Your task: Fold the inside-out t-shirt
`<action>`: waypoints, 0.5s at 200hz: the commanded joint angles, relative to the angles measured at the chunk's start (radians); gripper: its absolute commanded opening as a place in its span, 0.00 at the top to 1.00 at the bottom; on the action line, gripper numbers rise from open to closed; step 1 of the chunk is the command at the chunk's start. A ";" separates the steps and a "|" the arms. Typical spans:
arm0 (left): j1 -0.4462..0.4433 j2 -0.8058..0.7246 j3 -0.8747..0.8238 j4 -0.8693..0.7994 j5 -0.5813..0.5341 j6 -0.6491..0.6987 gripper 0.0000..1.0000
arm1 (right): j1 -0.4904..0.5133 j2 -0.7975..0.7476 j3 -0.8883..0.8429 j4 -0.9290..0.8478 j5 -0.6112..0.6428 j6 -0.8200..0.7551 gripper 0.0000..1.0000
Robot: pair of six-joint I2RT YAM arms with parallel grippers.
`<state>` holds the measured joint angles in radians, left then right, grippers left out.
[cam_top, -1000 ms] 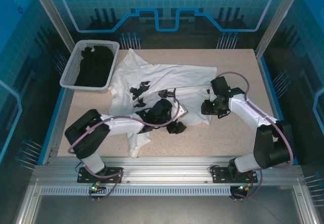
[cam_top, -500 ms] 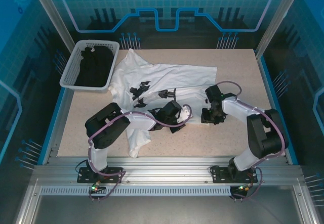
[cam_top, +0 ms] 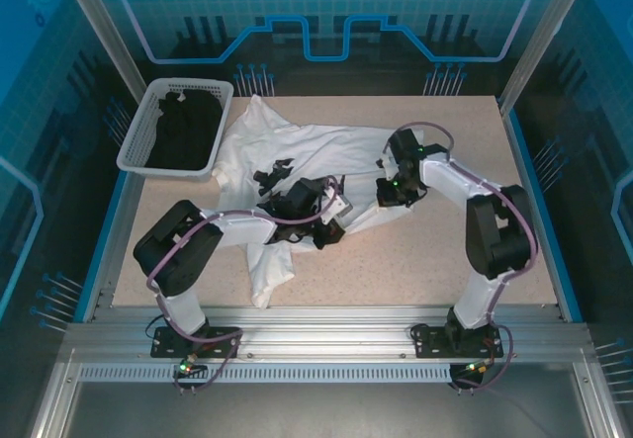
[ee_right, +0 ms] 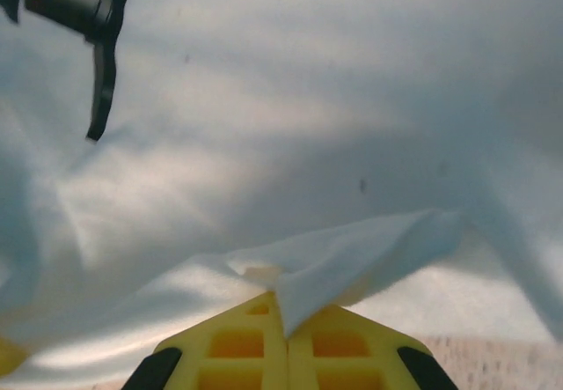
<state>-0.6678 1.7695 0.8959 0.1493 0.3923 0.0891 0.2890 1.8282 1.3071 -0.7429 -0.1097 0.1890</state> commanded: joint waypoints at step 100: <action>0.025 0.035 0.020 -0.019 0.120 -0.084 1.00 | -0.016 -0.095 -0.065 0.006 0.112 0.024 0.68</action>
<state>-0.6498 1.7844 0.8948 0.1551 0.4843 0.0223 0.2604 1.8839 1.3697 -0.7944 0.1547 0.1776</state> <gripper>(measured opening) 0.053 0.288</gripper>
